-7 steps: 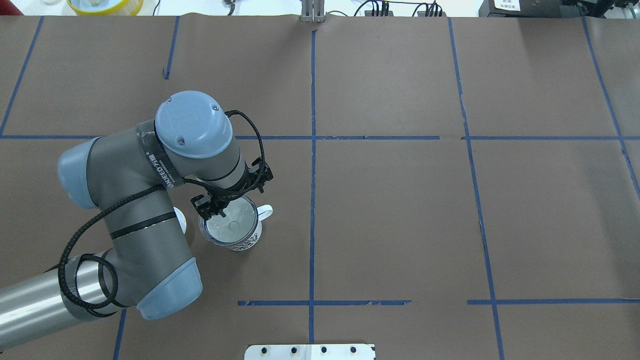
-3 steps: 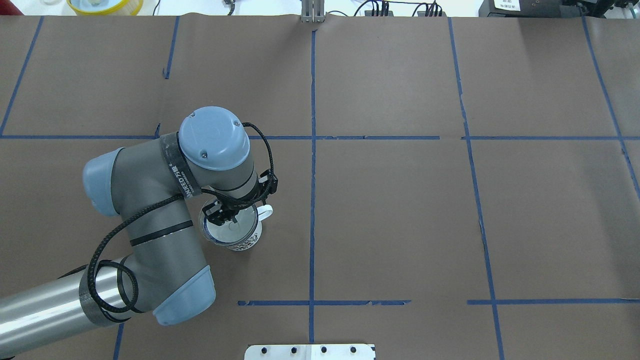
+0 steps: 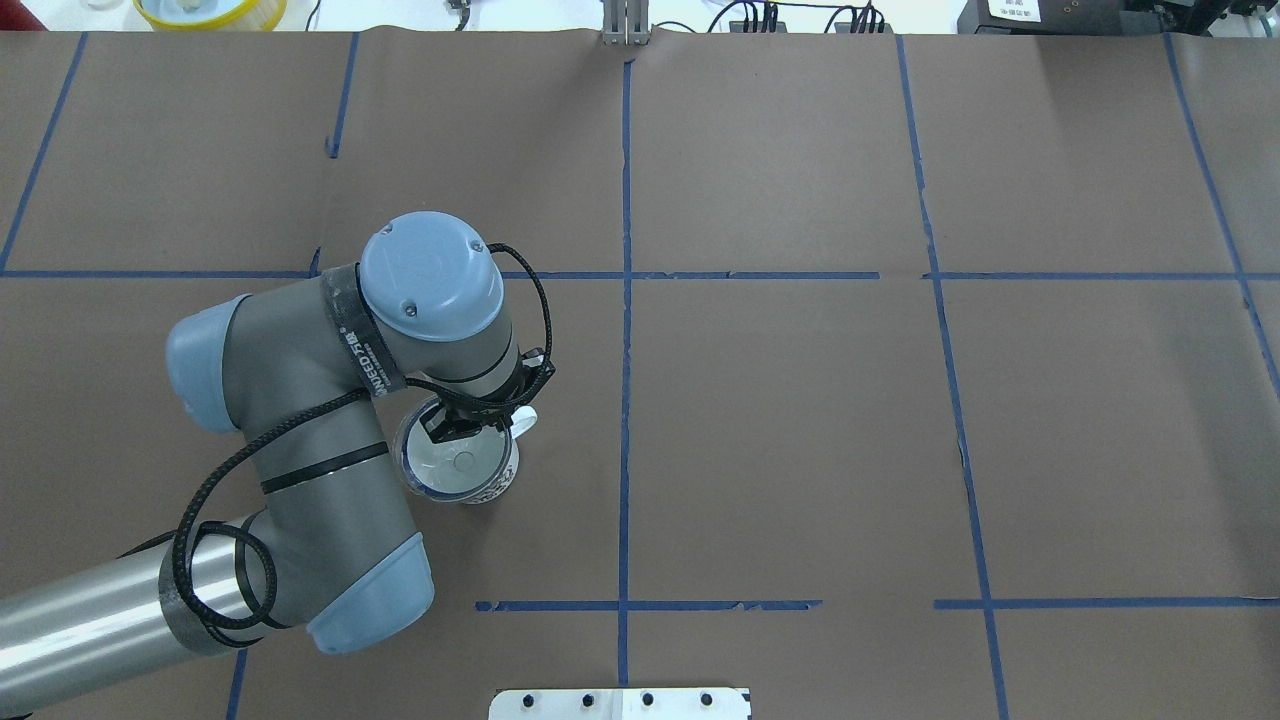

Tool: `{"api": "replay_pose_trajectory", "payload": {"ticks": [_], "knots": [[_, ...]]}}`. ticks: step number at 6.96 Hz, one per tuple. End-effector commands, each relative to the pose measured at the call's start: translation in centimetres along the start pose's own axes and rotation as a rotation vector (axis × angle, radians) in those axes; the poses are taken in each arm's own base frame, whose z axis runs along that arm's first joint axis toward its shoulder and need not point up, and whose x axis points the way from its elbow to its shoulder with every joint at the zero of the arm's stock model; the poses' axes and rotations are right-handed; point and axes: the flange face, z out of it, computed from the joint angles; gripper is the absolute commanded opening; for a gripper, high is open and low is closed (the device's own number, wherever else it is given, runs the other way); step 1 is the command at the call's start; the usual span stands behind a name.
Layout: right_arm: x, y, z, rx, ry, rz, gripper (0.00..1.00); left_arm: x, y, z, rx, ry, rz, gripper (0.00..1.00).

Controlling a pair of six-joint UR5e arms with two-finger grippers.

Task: Remove funnel from cup
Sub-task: 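Lift the glass funnel up out of the mug with the left gripper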

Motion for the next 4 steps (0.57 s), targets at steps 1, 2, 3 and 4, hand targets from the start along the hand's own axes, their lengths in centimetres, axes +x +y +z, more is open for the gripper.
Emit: {"api": "replay_pose_trajectory", "payload": {"ticks": [1,2,3,4], "knots": [[0.0,0.0,0.0,0.000,0.000,0.000,1.00,0.2,0.0,-1.1,0.006,-0.007,-0.009,0.00],[0.0,0.0,0.0,0.000,0.000,0.000,1.00,0.2,-0.3,-4.3,0.025,0.002,-0.023,0.00],[0.0,0.0,0.0,0.000,0.000,0.000,1.00,-0.5,-0.4,-7.6,0.052,0.033,-0.026,0.00],[0.0,0.0,0.0,0.000,0.000,0.000,1.00,0.0,-1.1,-10.1,0.082,0.047,-0.044,0.00]]}}
